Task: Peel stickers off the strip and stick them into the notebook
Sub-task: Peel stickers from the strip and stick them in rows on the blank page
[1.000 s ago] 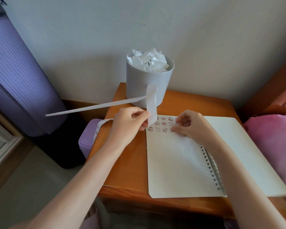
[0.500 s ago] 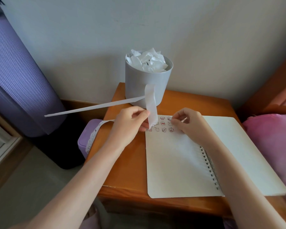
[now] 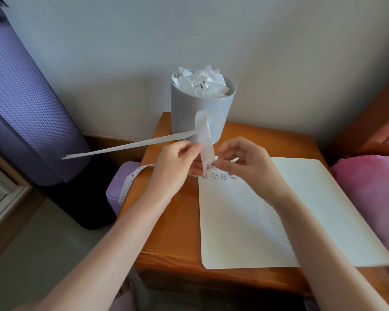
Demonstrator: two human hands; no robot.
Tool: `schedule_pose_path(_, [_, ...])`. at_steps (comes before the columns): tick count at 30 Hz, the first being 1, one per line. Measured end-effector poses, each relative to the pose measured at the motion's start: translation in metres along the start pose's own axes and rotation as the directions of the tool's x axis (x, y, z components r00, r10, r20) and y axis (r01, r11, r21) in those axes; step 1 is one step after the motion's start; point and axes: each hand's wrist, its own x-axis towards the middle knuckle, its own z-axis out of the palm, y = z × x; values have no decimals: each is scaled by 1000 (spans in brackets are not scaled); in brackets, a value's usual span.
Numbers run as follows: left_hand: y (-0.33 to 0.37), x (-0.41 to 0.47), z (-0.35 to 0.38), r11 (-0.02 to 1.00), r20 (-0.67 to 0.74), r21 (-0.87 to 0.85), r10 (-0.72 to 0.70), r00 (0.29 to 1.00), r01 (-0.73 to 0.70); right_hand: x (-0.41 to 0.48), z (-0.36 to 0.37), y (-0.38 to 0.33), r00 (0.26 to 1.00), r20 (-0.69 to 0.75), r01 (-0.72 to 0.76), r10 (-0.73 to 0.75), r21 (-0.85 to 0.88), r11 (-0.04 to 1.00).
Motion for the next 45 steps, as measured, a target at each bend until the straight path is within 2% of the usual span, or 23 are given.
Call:
schedule_pose_path(20, [1, 0, 2, 997, 37, -80, 27, 999, -24, -1, 0, -3, 1000, -20, 9, -9, 4, 1000])
schedule_pose_path(24, [3, -1, 3, 993, 44, -119, -9, 999, 15, -1, 1, 0, 999, -35, 6, -6, 6, 1000])
schedule_pose_path(32, [4, -4, 3, 1000, 97, -31, 2, 995, 1, -1, 1, 1, 996, -80, 32, -35, -45, 999])
schedule_pose_path(39, [1, -2, 3, 1000, 82, 4, -3, 997, 2, -1, 2, 2, 994, -68, 74, -82, -118, 990])
schedule_pose_path(45, [0, -2, 4, 1000, 79, 12, -18, 997, 17, -1, 1, 2, 997, -60, 39, -48, -134, 990])
